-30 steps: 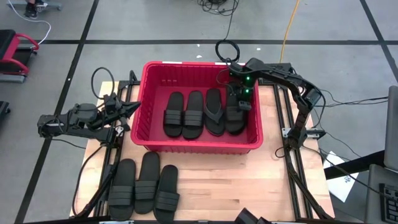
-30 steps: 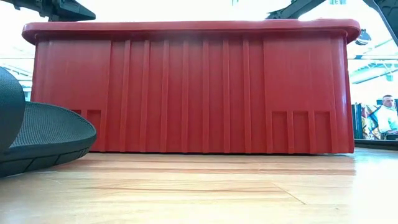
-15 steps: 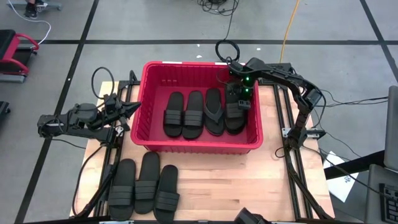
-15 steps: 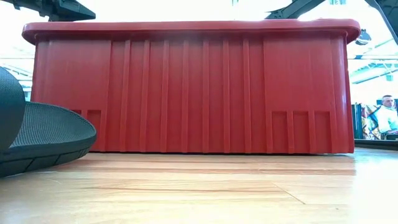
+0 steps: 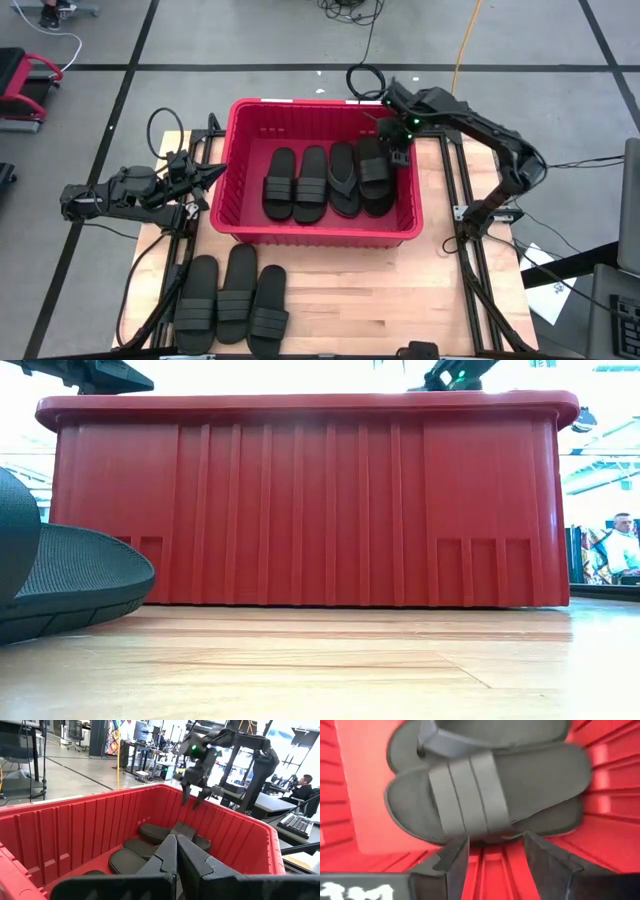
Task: Pick and place slides into bin
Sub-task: Put the slide into the red bin
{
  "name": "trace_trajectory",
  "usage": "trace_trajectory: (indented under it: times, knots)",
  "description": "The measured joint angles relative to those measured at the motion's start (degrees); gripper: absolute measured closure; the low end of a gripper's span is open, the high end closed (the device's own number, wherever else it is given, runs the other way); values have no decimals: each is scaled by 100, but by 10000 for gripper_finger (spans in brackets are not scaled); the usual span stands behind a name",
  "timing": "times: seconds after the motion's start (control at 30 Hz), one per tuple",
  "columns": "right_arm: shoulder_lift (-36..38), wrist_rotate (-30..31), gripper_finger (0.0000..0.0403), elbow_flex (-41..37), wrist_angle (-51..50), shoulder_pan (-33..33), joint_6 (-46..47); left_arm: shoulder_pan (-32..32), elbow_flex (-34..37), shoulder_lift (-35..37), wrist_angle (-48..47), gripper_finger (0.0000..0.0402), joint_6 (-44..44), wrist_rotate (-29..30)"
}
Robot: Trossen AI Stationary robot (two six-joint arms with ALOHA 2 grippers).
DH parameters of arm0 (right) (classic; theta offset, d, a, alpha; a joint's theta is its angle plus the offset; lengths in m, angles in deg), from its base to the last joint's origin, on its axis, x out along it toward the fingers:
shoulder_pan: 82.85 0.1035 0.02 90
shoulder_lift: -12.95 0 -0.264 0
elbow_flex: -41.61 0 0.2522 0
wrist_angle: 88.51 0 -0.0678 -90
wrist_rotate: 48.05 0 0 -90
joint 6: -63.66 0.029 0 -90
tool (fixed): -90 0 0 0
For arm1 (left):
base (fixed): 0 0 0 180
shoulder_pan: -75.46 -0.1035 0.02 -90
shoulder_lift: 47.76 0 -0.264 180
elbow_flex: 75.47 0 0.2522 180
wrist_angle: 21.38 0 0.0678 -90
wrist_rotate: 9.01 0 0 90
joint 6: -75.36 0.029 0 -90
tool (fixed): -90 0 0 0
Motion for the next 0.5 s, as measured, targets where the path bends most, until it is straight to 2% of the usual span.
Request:
trace_trajectory:
  times: [0.27,0.33,0.43,0.5]
  knots:
    - [751,-176,221,0,510,129,491,1,0,0,-2,394,-1,0]
    - [879,-681,221,0,624,232,755,0,0,1,-4,394,-1,0]
    - [1091,-1849,221,0,1013,507,1207,0,0,1,-4,394,-1,3]
    - [1211,-2333,221,0,1400,752,1464,1,0,1,-3,394,-1,30]
